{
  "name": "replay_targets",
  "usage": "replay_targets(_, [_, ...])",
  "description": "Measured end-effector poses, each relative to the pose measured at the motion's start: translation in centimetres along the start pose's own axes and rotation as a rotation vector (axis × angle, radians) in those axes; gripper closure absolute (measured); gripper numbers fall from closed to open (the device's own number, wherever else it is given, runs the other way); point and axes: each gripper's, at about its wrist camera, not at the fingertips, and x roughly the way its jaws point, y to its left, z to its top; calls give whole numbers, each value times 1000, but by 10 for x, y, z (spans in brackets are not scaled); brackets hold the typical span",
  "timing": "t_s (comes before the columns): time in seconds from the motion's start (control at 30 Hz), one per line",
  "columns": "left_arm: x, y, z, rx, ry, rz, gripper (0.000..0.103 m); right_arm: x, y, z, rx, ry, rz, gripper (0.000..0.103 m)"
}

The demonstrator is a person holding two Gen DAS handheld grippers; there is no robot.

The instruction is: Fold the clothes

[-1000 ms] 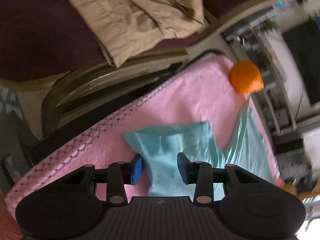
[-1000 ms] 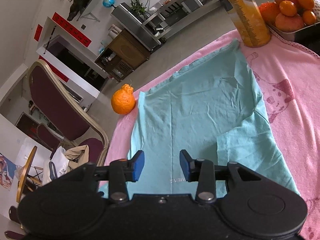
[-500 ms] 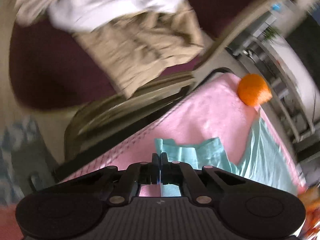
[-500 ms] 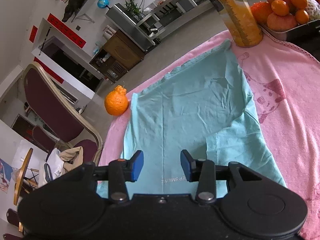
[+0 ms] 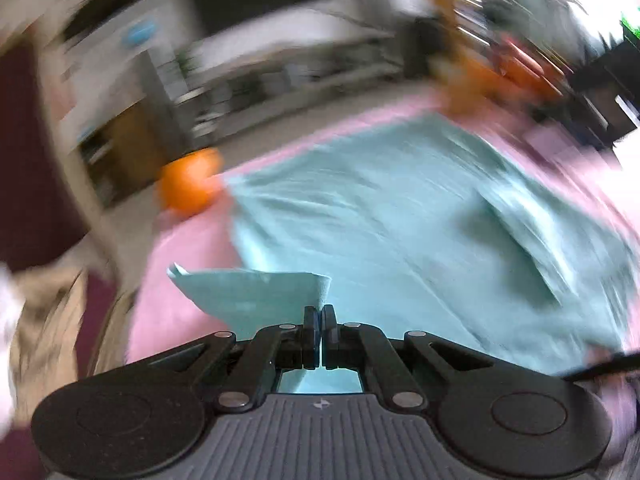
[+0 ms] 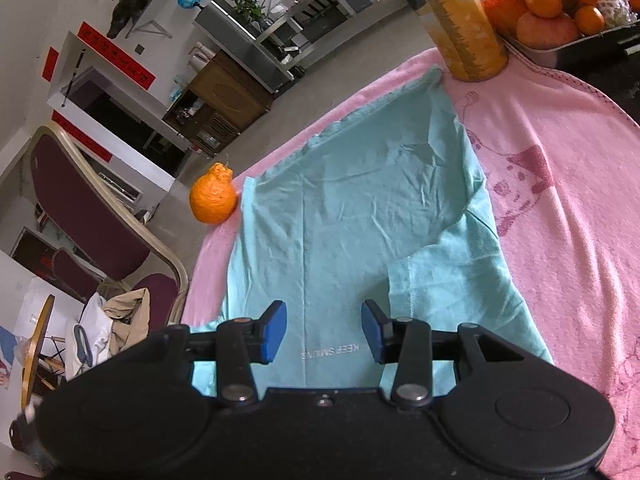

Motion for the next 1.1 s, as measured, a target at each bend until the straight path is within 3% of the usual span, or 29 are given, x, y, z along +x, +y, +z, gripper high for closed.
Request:
replay_targets(0.1, [-4,-32,-16,201,40,6,102,1,-4,1,9,8,-7,61])
replay_targets(0.23, [-20,-20,-23,161,46,-33,93,1,-8,3,23,14,-16,59])
replay_targets(0.33, [-31,16,-21,-46,55,-81,83,-1,-10,3,28,12,-17,58])
replay_targets(0.4, [-31,51,-23,-249,59,-104,72,-3,-10,4,28,9,-19,58])
replay_targets(0.5, [-22,100,-31,-556,85,-110,70,-5,-12,4,30,4,-23,58])
replay_targets(0.63, [7,126,-53,-791,236,-81,74,-6,-16,5,24,11,-78,59])
replay_targets(0.7, [20,128,-60,-851,307,-103,75,-2,-16,3,-4,33,-141,79])
replay_targets(0.73, [26,127,-64,-874,339,-119,74,1,-15,2,-20,48,-171,83])
replay_targets(0.8, [34,127,-69,-910,381,-133,73,6,-18,0,-25,78,-203,83])
replay_targets(0.87, [34,126,-70,-918,373,-132,75,10,-21,-1,-20,100,-219,83])
replay_targets(0.97, [36,119,-66,-879,346,-136,102,14,-23,-3,-27,121,-254,82])
replay_targets(1.1, [26,102,-58,-759,347,-17,101,14,-26,-3,-26,121,-276,82])
